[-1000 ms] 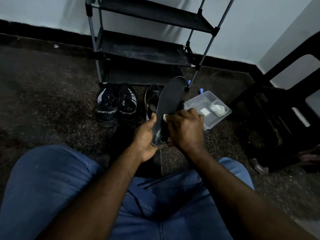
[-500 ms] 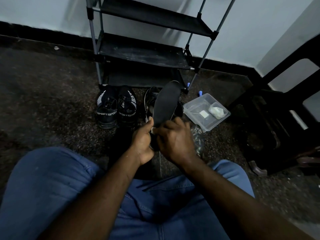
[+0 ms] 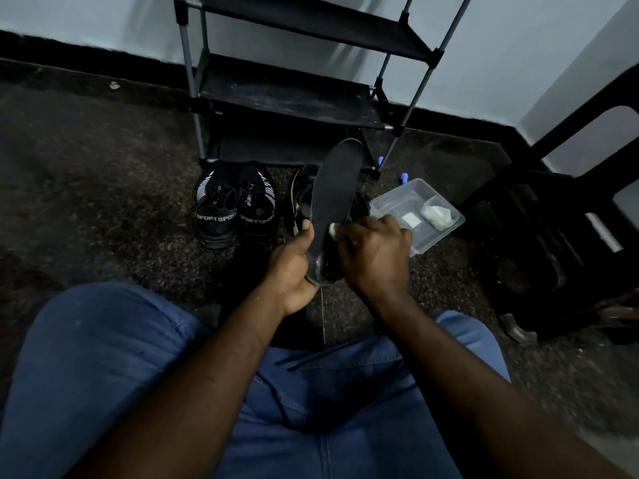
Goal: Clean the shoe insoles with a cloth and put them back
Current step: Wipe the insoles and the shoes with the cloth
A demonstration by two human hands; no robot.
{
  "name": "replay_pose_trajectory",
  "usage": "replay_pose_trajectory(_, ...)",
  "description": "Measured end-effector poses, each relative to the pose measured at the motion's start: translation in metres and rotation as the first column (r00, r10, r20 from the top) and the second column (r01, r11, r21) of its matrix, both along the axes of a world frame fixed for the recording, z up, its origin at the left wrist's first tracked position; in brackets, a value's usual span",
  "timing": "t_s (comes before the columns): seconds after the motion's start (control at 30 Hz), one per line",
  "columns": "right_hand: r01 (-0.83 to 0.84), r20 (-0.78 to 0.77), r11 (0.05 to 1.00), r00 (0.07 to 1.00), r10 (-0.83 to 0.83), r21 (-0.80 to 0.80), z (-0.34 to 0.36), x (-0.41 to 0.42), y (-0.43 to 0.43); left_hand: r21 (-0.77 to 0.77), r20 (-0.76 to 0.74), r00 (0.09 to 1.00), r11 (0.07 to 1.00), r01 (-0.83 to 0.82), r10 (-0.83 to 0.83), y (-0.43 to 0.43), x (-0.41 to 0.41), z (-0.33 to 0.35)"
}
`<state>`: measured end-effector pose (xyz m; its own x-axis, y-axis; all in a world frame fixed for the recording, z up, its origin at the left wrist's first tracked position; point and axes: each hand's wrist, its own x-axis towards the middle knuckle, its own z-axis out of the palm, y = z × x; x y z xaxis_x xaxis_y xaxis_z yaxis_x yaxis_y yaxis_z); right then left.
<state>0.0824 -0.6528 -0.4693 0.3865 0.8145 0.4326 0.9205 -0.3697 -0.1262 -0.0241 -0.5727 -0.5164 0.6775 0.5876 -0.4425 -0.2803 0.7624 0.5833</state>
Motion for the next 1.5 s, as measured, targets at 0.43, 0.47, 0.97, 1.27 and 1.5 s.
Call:
replay_pose_trajectory(0.43,0.003,-0.061,1.000,0.998,-0.004,-0.023,-0.007,0.007,-0.003,0.024,-0.043,0.999,0.999,-0.027,0.028,-0.004,0.001,0.002)
replay_pose_trajectory(0.47,-0.024,-0.058,0.999,0.998,0.022,-0.029,-0.009,0.003,-0.005,0.032,-0.050,0.999,0.999,-0.005,0.007,-0.004,0.001,0.001)
replay_pose_trajectory(0.97,-0.037,-0.040,0.997,0.999,0.034,-0.066,-0.005,0.006,0.002,0.031,-0.105,0.993,0.999,-0.043,0.046,-0.006,-0.003,0.007)
replay_pose_trajectory(1.27,-0.340,-0.166,0.939,0.930,0.328,-0.047,-0.018,-0.029,-0.016,0.031,-0.113,0.992,0.998,-0.062,0.065,-0.002,-0.002,0.000)
replay_pose_trajectory(1.5,-0.225,-0.175,0.974,0.959,0.222,0.003,0.002,0.016,-0.009,0.029,-0.005,1.000,0.999,0.020,-0.020,-0.009,-0.020,0.000)
